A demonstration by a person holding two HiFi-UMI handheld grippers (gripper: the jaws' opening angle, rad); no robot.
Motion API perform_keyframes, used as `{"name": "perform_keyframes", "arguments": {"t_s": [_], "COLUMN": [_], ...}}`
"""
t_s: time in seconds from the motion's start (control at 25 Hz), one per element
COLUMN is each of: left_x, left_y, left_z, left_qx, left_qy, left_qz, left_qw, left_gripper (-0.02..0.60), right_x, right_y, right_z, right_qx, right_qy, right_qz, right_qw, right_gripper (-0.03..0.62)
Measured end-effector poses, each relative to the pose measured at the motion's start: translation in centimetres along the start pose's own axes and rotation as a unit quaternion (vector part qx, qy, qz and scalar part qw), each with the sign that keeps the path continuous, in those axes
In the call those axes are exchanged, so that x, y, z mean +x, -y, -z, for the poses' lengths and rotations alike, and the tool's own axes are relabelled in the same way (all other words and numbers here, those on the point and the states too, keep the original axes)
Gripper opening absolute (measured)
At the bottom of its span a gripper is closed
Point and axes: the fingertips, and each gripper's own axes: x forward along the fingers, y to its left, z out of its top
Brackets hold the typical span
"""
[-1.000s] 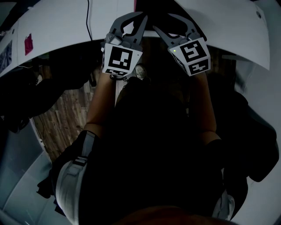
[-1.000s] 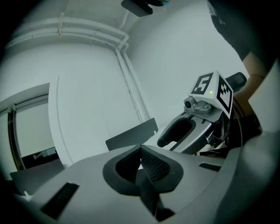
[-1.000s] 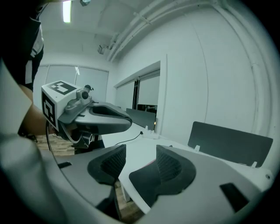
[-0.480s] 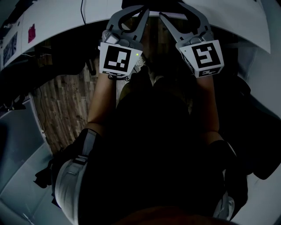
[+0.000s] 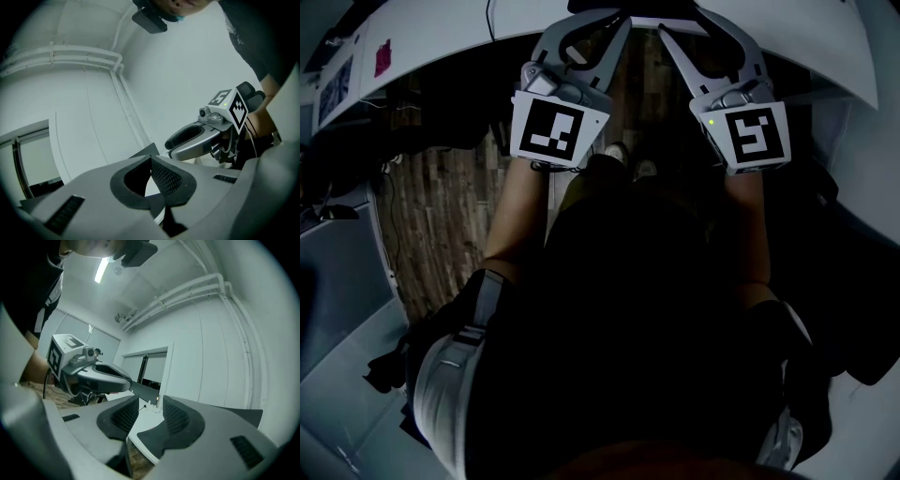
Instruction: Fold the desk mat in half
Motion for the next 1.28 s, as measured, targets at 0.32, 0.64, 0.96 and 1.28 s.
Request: {"name": "perform_keyframes", "arguments": {"t_s": [0.32,0.64,0.96,1.28], "left_x": [-2.9,-3.2,-3.2,-3.5], "left_y": [-0.4,-0.2,-0.3,-0.3], "left_z": [-0.2,-1.0,-0.9,-0.8], "left_qx": [0.008,0.007,0.033,0.027], "left_qy": [0.002,0.022,0.019,0.019], "left_qz": [-0.007,-0.006,-0.012,-0.018], "left_qw": [0.9999,0.9997,0.9992,0.9993], "left_gripper": [0.014,0.014,0.014,0.014], "right_x": [-0.3,-1.0,-1.1,-1.1], "right_y": [-1.7,-1.8,-1.5,-1.4], "right_z": [-2.4,-3.4,-3.6,-3.4], "right_qx": [-0.028,-0.037,-0.047,-0.046], "right_qy": [0.012,0.015,0.018,0.010], "right_qz": [-0.004,0.006,0.020,0.022], "right_qw": [1.000,0.999,0.999,0.999], "right_gripper": [0.078,0.029,0.029,0.029]}}
